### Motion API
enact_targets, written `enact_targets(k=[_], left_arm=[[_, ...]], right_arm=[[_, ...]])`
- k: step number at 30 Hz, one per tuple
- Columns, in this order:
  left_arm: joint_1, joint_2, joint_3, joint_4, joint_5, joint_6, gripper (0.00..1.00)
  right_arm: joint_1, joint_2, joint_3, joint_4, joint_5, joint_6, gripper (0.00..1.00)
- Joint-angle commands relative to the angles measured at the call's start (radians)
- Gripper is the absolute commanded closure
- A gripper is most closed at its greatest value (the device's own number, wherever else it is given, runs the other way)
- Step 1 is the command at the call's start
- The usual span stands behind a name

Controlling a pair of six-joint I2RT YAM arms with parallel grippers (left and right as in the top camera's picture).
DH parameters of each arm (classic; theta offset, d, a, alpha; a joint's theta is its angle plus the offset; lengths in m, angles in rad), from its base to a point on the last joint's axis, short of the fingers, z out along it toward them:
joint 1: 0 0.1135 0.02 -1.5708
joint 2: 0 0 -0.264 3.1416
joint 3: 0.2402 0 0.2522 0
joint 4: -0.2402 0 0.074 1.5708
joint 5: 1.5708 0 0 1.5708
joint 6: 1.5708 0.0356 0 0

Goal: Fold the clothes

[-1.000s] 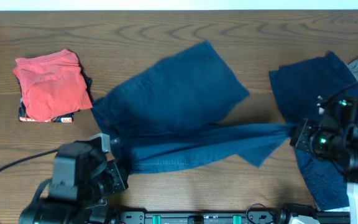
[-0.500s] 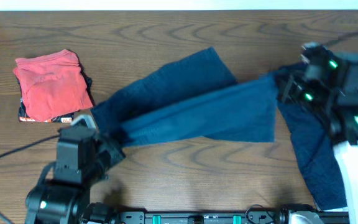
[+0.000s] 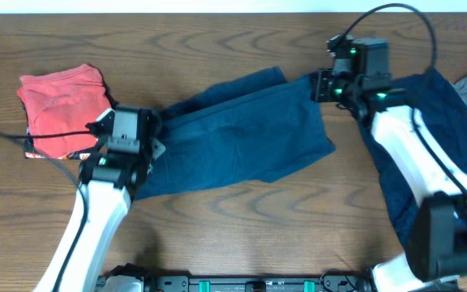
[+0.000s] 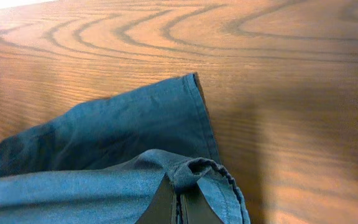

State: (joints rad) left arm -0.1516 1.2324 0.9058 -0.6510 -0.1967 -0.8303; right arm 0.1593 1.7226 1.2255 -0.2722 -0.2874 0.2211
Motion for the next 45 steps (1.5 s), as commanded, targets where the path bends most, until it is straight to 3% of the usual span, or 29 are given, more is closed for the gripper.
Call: enact_targets(k=[1, 4, 5, 7, 8, 9, 11, 12, 14, 18, 22, 30, 38, 45], left_arm=[[0.060, 0.097, -0.001, 0.050, -0.108, -0.064, 0.94], [0.093, 0.179, -0.001, 0.135, -0.108, -0.066, 0.94], [0.100, 0.202, -0.001, 0.159, -0.107, -0.066, 0.89], [0.105, 0.236, 0.000, 0.191, -0.103, -0.066, 0.64], [0.105, 0.251, 0.000, 0.199, -0.101, -0.066, 0.50], [0.105, 0.259, 0.000, 0.201, -0.101, -0.065, 0.44], [0.108, 0.260, 0.000, 0.196, -0.100, -0.050, 0.35], [0.111, 0.252, 0.000, 0.195, -0.096, -0.027, 0.34], [0.121, 0.225, 0.002, 0.181, -0.069, 0.020, 0.33], [0.129, 0.160, 0.002, 0.075, -0.001, 0.074, 0.32], [0.129, 0.159, -0.007, -0.054, -0.005, 0.074, 0.23], [0.129, 0.282, -0.040, 0.011, -0.005, 0.071, 0.15], [0.129, 0.412, -0.040, 0.101, 0.041, 0.071, 0.14], [0.129, 0.421, -0.040, 0.149, 0.047, 0.075, 0.10]], right_arm=[[0.026, 0.065, 0.018, 0.061, 0.066, -0.014, 0.99], [0.053, 0.123, 0.018, 0.151, 0.066, -0.013, 0.99], [0.061, 0.144, 0.018, 0.182, 0.066, -0.013, 0.99], [0.074, 0.171, 0.018, 0.216, 0.066, -0.013, 0.94], [0.080, 0.182, 0.018, 0.225, 0.066, -0.013, 0.79], [0.085, 0.189, 0.018, 0.224, 0.066, -0.013, 0.58], [0.086, 0.190, 0.018, 0.203, 0.066, -0.027, 0.34], [0.084, 0.188, 0.018, 0.190, 0.066, -0.037, 0.29], [0.077, 0.179, 0.018, 0.151, 0.067, -0.047, 0.30], [0.068, 0.174, 0.017, 0.006, 0.066, -0.047, 0.45], [0.075, 0.183, 0.012, -0.164, 0.067, -0.065, 0.57], [0.078, 0.211, -0.065, -0.223, 0.123, -0.103, 0.46], [0.035, 0.211, -0.106, -0.315, 0.269, -0.071, 0.46], [-0.035, 0.211, -0.107, -0.422, 0.372, 0.003, 0.46]])
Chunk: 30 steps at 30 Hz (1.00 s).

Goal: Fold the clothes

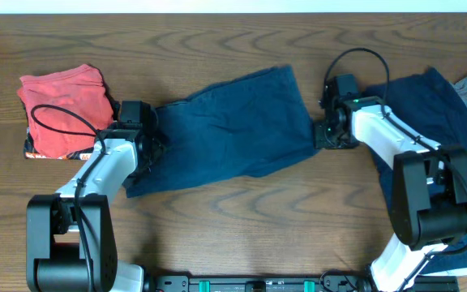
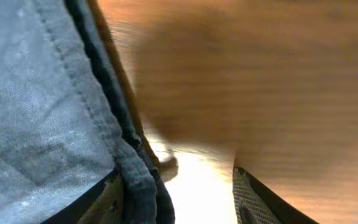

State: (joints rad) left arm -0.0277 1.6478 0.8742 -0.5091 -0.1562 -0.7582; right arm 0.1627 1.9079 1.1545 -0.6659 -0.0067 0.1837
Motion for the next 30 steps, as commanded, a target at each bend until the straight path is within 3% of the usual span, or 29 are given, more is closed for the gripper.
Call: enact_targets(k=[1, 13, 15, 28, 30], left_arm=[[0.005, 0.005, -0.008, 0.013, 0.007, 0.003, 0.09], [0.005, -0.001, -0.006, -0.009, 0.007, 0.085, 0.07], [0.005, -0.002, -0.006, 0.003, 0.007, 0.085, 0.02], [0.005, -0.001, -0.007, 0.103, 0.042, 0.085, 0.00], [0.005, -0.001, -0.008, 0.103, 0.061, 0.085, 0.12]], right_arm=[[-0.051, 0.025, -0.036, -0.035, 0.085, 0.040, 0.46], [-0.075, -0.049, 0.015, 0.090, -0.292, -0.034, 0.41], [-0.063, -0.052, 0.015, 0.119, -0.340, -0.071, 0.41], [-0.015, -0.051, 0.015, 0.101, -0.198, -0.098, 0.40], [-0.017, -0.051, 0.015, 0.098, -0.198, -0.098, 0.41]])
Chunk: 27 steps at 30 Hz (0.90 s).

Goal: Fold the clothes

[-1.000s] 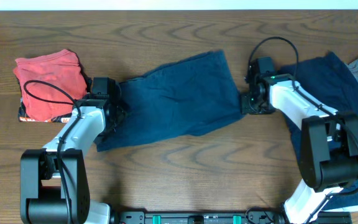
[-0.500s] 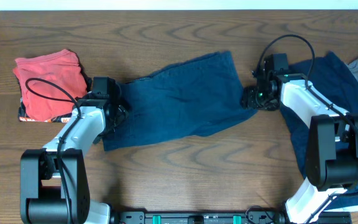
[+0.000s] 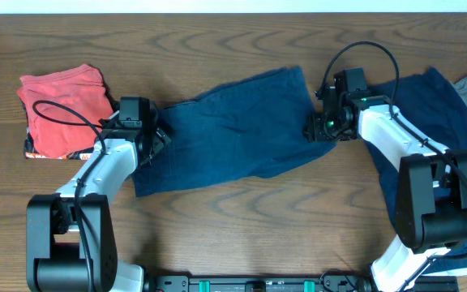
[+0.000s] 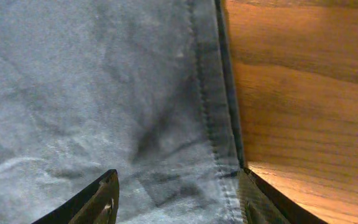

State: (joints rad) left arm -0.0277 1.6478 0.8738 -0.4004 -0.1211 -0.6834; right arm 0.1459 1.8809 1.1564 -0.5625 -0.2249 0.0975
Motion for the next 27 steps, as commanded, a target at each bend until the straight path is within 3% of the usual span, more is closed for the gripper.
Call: enact_targets(k=[1, 4, 8, 10, 11, 12, 13, 14, 20, 27], left_arm=[[0.005, -0.001, -0.008, -0.006, 0.041, 0.010, 0.18], [0.005, -0.001, -0.008, -0.005, 0.089, 0.010, 0.36], [0.004, -0.001, -0.009, -0.011, 0.105, 0.015, 0.68], [0.004, -0.001, -0.009, -0.021, 0.106, 0.039, 0.71], [0.004, -0.001, -0.009, -0.024, 0.105, 0.065, 0.70], [0.004, -0.001, -0.009, -0.024, 0.103, 0.090, 0.50], [0.005, -0.001, -0.009, -0.024, 0.102, 0.127, 0.23], [0.007, -0.002, -0.008, -0.024, 0.099, 0.154, 0.04], [0.036, -0.022, -0.007, -0.051, -0.024, 0.197, 0.02], [0.044, 0.028, -0.034, -0.048, 0.060, 0.189, 0.00]], right_arm=[[-0.002, -0.024, 0.013, -0.008, 0.020, -0.012, 0.41], [-0.010, -0.024, 0.013, -0.014, 0.019, -0.012, 0.42], [-0.012, -0.024, 0.013, -0.019, 0.019, -0.012, 0.42], [-0.012, -0.024, 0.013, -0.025, 0.019, -0.012, 0.42], [-0.012, -0.024, 0.013, -0.027, 0.019, -0.012, 0.42], [-0.012, -0.024, 0.013, -0.029, 0.019, -0.012, 0.42], [-0.012, -0.024, 0.013, -0.030, 0.019, -0.012, 0.41], [-0.012, -0.024, 0.013, -0.031, 0.019, -0.012, 0.41], [-0.012, -0.024, 0.013, -0.032, 0.019, -0.012, 0.41], [-0.012, -0.024, 0.013, -0.035, 0.019, -0.012, 0.41]])
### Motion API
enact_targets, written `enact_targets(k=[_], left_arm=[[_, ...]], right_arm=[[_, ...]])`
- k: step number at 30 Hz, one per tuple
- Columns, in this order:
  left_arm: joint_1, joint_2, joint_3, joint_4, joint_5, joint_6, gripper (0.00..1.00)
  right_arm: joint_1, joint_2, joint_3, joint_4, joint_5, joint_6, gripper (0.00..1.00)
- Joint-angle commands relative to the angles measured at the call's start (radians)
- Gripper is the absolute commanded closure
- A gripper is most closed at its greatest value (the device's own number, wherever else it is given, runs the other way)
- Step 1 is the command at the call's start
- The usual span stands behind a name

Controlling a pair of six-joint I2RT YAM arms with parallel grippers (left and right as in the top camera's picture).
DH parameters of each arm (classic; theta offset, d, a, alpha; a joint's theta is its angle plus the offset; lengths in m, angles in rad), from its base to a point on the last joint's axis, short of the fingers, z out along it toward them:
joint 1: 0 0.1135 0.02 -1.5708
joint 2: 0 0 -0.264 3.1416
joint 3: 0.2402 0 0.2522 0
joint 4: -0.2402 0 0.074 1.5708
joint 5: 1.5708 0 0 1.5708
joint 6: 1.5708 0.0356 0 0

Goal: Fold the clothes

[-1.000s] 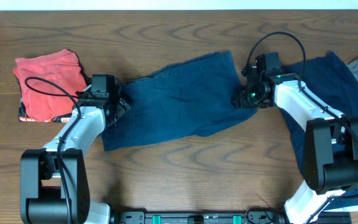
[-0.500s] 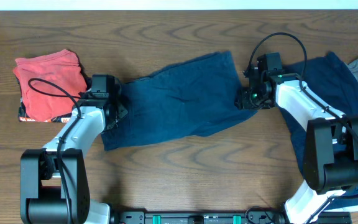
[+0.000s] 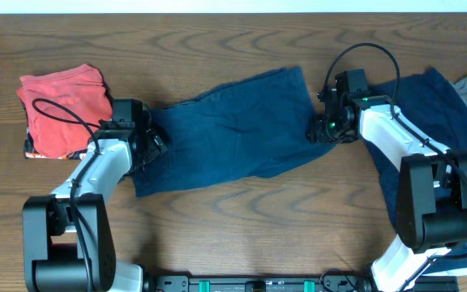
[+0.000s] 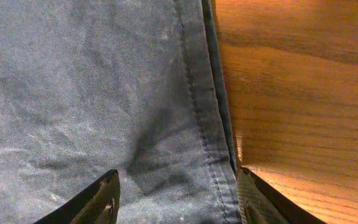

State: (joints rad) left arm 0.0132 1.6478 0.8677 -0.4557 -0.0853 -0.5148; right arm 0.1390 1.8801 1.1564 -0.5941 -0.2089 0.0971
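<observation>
A dark blue garment (image 3: 233, 134) lies spread flat across the middle of the table, tilted up to the right. My right gripper (image 3: 321, 130) hovers over its right edge. In the right wrist view the gripper (image 4: 176, 202) is open, its fingers (image 4: 101, 199) straddling the stitched hem (image 4: 204, 124) without pinching the cloth. My left gripper (image 3: 144, 139) sits at the garment's left end. From overhead its jaws are too small to read.
A folded red garment (image 3: 63, 105) lies at the far left on a dark item. Another dark blue garment (image 3: 428, 113) lies rumpled at the right under my right arm, and a grey piece shows at the right edge. Bare wood (image 3: 233, 235) runs along the front.
My left gripper has shifted slightly to the left at the garment's left end. The right gripper stays open over the hem, barely moved. The garment lies as before.
At first both grippers held the blue garment's ends, the right one shut on a bunched hem. Then the garment lay flatter and the right gripper was open low at its right edge. After that it stood open above the flat hem, as now.
</observation>
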Motion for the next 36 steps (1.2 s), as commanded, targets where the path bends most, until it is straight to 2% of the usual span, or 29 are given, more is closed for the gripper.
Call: enact_targets(k=[1, 4, 5, 8, 10, 11, 12, 17, 22, 25, 28, 29, 36], left_arm=[[0.003, 0.042, -0.037, 0.018, 0.046, 0.020, 0.03], [0.003, 0.084, -0.048, 0.043, 0.121, 0.021, 0.12], [0.003, 0.095, -0.048, 0.043, 0.147, 0.021, 0.24], [0.003, 0.099, -0.048, 0.042, 0.183, 0.032, 0.50], [0.003, 0.095, -0.047, 0.042, 0.183, 0.036, 0.73], [0.003, 0.091, -0.047, 0.042, 0.183, 0.048, 0.88], [0.003, 0.084, -0.046, 0.042, 0.183, 0.072, 0.94], [0.003, 0.013, 0.014, -0.045, 0.179, 0.165, 0.94], [0.003, -0.101, 0.116, -0.217, 0.179, 0.167, 0.94], [0.003, -0.176, 0.161, -0.297, 0.179, 0.167, 0.94], [0.003, -0.247, 0.187, -0.334, 0.180, 0.167, 0.94], [0.003, -0.269, 0.192, -0.344, 0.180, 0.167, 0.94], [0.003, -0.388, 0.201, -0.363, 0.245, 0.166, 0.94]], right_arm=[[-0.005, -0.023, 0.013, -0.004, 0.003, -0.011, 0.41], [-0.005, -0.023, 0.013, -0.011, 0.003, -0.008, 0.41], [-0.005, -0.023, 0.013, -0.014, 0.003, -0.008, 0.41], [-0.005, -0.023, 0.013, -0.019, 0.003, -0.008, 0.41], [-0.005, -0.023, 0.013, -0.019, 0.003, -0.008, 0.41], [-0.005, -0.023, 0.013, -0.019, 0.003, -0.008, 0.41], [-0.005, -0.023, 0.013, -0.020, 0.003, -0.008, 0.41], [-0.005, -0.024, 0.032, -0.023, 0.003, -0.009, 0.45], [-0.009, -0.037, 0.148, -0.053, -0.006, -0.009, 0.51], [0.000, -0.041, 0.232, -0.072, -0.107, -0.009, 0.66], [0.029, -0.041, 0.247, -0.072, -0.232, -0.009, 0.87], [0.045, -0.039, 0.244, -0.077, -0.258, -0.009, 0.91], [0.257, -0.021, 0.150, -0.024, -0.289, -0.008, 0.93]])
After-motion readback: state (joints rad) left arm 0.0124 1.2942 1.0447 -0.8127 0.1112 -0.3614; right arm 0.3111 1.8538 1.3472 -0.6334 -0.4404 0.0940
